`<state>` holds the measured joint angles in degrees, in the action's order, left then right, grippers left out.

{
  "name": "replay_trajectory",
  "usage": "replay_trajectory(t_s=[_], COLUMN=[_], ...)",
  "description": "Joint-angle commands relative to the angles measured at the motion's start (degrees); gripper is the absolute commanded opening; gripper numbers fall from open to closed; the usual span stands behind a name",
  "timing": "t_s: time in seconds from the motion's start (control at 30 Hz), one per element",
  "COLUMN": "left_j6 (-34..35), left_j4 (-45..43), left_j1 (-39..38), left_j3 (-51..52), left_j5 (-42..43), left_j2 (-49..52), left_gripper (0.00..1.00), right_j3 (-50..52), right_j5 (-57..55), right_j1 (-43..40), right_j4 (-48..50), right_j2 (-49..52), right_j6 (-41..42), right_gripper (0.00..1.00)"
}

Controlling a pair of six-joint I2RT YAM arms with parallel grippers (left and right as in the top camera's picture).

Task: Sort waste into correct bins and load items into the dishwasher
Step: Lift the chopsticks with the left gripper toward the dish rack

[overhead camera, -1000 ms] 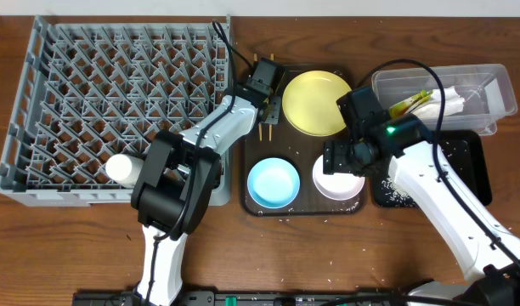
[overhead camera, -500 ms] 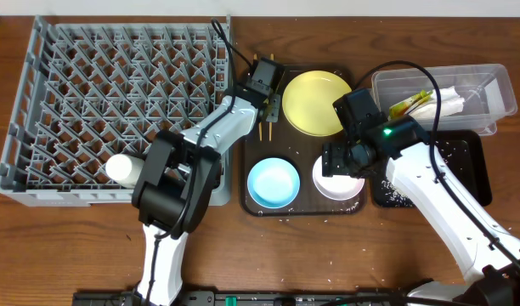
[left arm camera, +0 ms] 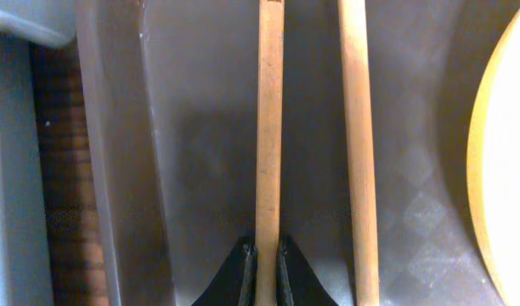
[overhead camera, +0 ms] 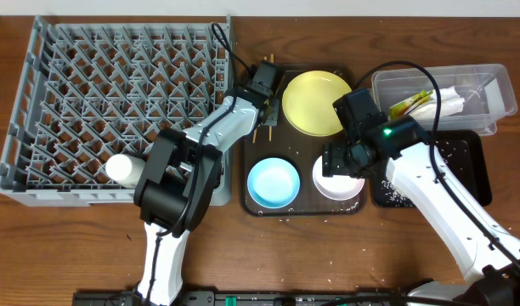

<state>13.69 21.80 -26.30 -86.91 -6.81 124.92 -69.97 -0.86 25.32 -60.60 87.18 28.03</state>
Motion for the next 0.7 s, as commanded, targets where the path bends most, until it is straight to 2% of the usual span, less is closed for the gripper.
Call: replay_trajectory(t_s=[0.0, 0.23, 0.47, 0.67], left_j6=[0.1, 0.1, 0.1, 0.1], left_j4=[1.3, 4.8, 18.7, 26.0], left_j1=[0.4, 1.0, 3.7, 7.7], left_j3=[0.7, 0.7, 0.7, 1.6], left_j5=[0.1, 0.1, -0.3, -0.5], left_j2=[-2.9, -13.6, -27.2, -27.5], left_gripper=[0.08, 0.08, 0.08, 0.08], right_j3=[0.3, 0.3, 0.3, 0.3], right_j5=[-0.4, -0.4, -0.4, -0.4], right_j1=[0.6, 0.6, 0.6, 0.6], right_j4=[0.0, 0.0, 0.0, 1.0], right_j2=[0.0, 0.0, 0.0, 0.0], right_j6=[-0.2, -0.2, -0.2, -0.2], right_gripper=[0.80, 0.80, 0.81, 0.82])
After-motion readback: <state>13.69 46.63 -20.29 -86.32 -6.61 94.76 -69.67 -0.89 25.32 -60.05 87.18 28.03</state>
